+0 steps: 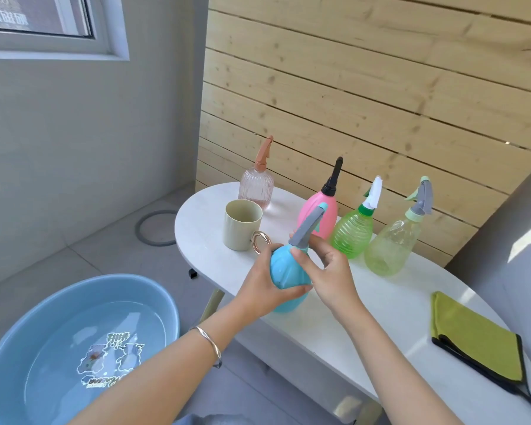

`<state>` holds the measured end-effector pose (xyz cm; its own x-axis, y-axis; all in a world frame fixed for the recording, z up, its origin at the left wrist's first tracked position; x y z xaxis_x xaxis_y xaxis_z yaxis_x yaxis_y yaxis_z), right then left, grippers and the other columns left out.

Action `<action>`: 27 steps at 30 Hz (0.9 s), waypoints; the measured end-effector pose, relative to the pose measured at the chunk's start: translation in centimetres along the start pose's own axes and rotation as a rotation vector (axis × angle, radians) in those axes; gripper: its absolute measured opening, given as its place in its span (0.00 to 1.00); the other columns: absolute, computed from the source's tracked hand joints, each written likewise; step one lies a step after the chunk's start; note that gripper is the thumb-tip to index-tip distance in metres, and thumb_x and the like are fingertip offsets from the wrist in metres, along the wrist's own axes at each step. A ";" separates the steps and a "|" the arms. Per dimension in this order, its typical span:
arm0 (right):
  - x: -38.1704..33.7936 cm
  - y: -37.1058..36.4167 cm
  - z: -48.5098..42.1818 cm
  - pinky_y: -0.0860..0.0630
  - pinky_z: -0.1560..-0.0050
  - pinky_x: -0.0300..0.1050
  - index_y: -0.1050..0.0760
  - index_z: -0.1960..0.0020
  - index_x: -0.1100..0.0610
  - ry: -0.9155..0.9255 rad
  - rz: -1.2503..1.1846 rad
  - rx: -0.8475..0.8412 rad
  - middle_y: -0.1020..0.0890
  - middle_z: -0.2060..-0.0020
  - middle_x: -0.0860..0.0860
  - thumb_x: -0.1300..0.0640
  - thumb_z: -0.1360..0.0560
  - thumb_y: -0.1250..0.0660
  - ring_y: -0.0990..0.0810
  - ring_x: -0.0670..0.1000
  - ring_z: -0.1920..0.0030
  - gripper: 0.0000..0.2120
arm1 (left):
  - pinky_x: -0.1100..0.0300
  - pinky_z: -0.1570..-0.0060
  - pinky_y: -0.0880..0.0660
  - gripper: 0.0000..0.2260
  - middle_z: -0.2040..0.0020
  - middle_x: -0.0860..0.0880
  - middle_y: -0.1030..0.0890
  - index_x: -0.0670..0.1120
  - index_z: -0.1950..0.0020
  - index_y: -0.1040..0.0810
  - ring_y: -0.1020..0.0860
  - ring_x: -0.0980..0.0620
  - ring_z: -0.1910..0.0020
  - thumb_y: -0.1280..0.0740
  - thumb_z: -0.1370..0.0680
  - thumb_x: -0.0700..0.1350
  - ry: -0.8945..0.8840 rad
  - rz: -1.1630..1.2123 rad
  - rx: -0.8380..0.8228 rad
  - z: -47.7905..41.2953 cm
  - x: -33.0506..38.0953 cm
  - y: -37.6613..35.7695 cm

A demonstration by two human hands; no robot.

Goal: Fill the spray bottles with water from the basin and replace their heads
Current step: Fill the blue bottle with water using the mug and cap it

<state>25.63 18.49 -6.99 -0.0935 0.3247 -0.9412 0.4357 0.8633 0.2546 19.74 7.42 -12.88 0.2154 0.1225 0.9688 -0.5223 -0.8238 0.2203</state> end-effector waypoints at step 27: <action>0.7 3.9 1.6 0.26 0.41 0.42 0.19 0.54 0.48 -0.031 -0.015 0.378 0.16 0.55 0.41 0.57 0.33 0.23 0.20 0.38 0.49 0.10 | 0.61 0.49 0.26 0.34 0.44 0.55 0.32 0.47 0.41 0.43 0.26 0.54 0.46 0.22 0.33 0.54 -0.038 -0.215 -0.081 0.6 1.0 -3.4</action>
<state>28.68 21.41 -7.02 -0.0777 0.2962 -0.9520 0.7347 0.6625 0.1461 22.17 10.00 -12.75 0.3589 0.2678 0.8941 -0.5253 -0.7338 0.4307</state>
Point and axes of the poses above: each hand's wrist, its own z-axis away from the middle knuckle, its own y-axis out of the back of the hand, x = y × z, the point moved 3 cm from there along -z, towards the middle knuckle
